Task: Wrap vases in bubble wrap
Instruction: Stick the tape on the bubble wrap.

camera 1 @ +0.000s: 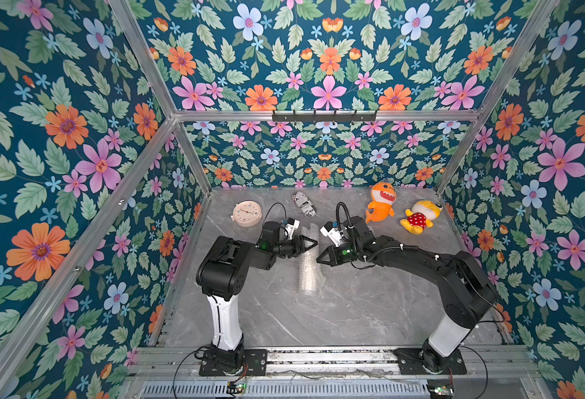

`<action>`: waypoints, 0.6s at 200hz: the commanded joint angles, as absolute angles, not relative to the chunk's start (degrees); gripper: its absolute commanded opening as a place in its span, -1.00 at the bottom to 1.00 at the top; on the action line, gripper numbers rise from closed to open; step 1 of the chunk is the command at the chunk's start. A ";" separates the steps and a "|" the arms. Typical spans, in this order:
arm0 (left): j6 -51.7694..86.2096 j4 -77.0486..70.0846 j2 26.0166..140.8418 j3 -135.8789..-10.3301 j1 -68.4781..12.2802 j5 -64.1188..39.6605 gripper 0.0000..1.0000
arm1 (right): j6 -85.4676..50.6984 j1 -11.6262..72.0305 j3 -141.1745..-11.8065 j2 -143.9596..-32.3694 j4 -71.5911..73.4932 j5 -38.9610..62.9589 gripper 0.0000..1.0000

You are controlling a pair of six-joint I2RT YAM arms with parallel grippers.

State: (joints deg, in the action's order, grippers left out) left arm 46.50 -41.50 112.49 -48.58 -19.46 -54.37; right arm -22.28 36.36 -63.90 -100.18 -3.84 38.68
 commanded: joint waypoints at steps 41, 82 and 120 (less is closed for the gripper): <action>47.54 -44.73 111.88 -48.69 -19.34 -55.63 -0.80 | -20.92 38.39 -69.99 -108.85 -5.53 40.22 -0.95; 47.78 -45.06 111.97 -48.65 -19.36 -55.59 -0.81 | -20.65 38.62 -71.02 -109.31 -7.62 39.24 -0.98; 47.89 -45.30 112.07 -48.62 -19.37 -55.46 -0.81 | -21.20 38.77 -71.20 -103.81 -7.90 39.50 -0.96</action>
